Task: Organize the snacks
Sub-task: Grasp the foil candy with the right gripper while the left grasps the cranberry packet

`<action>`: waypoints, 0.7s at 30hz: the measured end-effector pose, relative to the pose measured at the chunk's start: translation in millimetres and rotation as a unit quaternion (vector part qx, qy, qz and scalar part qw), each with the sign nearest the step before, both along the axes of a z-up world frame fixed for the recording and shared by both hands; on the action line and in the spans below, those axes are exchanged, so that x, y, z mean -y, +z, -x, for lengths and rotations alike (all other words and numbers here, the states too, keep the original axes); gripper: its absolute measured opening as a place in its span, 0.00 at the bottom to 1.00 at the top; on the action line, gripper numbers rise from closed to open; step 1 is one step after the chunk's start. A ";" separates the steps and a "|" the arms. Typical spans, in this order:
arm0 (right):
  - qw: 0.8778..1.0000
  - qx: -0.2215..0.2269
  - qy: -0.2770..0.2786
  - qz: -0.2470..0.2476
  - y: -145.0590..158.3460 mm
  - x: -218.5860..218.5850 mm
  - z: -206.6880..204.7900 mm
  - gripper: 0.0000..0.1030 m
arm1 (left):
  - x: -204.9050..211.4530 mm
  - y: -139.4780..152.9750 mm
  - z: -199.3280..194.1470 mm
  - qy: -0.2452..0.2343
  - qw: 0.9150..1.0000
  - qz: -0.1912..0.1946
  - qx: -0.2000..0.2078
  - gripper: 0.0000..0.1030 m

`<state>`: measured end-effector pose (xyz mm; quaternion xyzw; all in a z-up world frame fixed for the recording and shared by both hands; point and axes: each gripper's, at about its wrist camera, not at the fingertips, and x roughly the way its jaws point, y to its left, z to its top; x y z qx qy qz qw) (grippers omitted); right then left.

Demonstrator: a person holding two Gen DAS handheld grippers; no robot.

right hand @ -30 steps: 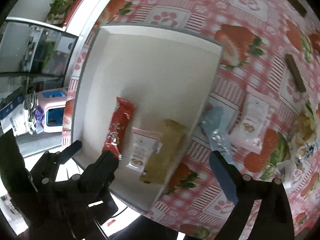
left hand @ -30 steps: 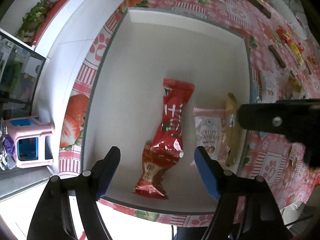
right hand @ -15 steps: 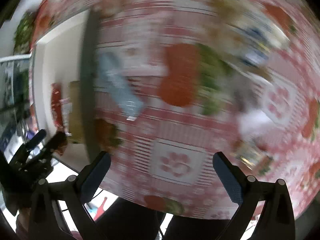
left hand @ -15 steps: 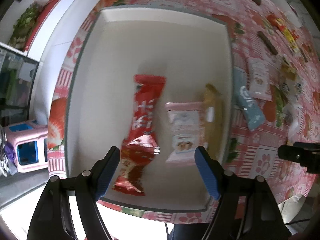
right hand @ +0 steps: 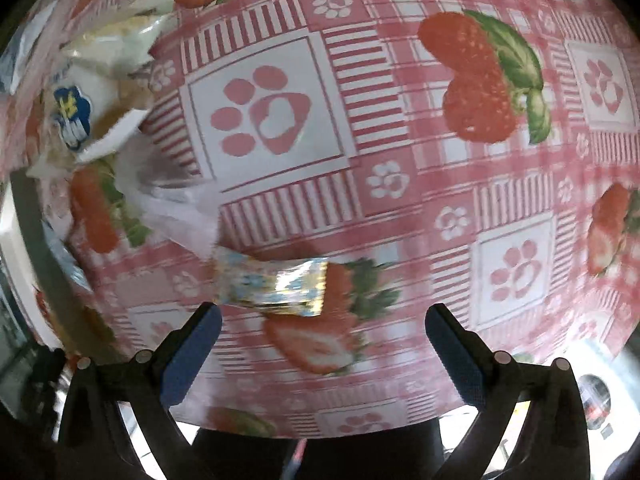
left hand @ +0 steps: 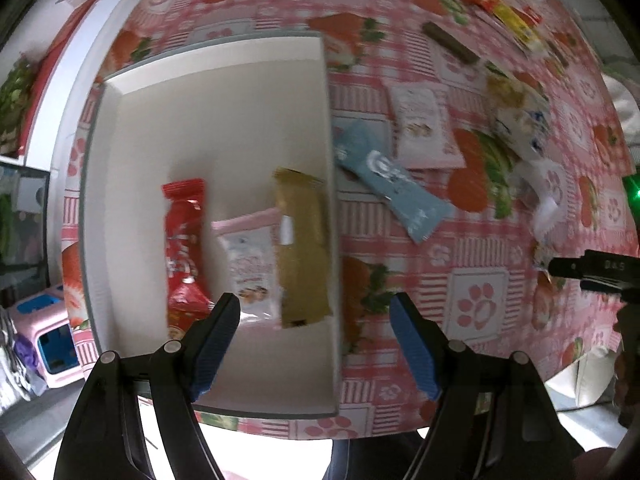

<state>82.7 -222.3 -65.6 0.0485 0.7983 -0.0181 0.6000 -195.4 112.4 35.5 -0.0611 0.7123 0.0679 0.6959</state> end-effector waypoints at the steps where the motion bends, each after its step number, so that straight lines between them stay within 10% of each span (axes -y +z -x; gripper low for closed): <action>1: 1.000 0.003 0.020 0.002 -0.1 -1.0 1.3 1.00 | 7.0 0.4 -1.8 -0.005 1.000 0.001 -0.003 0.78; 5: 0.988 0.021 0.152 0.018 -0.9 -29.3 16.0 0.99 | 23.4 -3.4 3.2 -0.018 1.000 0.003 -0.009 0.78; 12: 0.932 0.054 0.358 0.034 -4.3 -88.2 35.7 0.99 | 48.3 -4.2 9.5 -0.025 1.000 0.005 -0.019 0.78; 21: 0.922 0.065 0.381 0.005 0.8 -149.2 8.4 0.94 | 63.6 -1.7 -1.5 -0.017 1.000 0.015 -0.021 0.78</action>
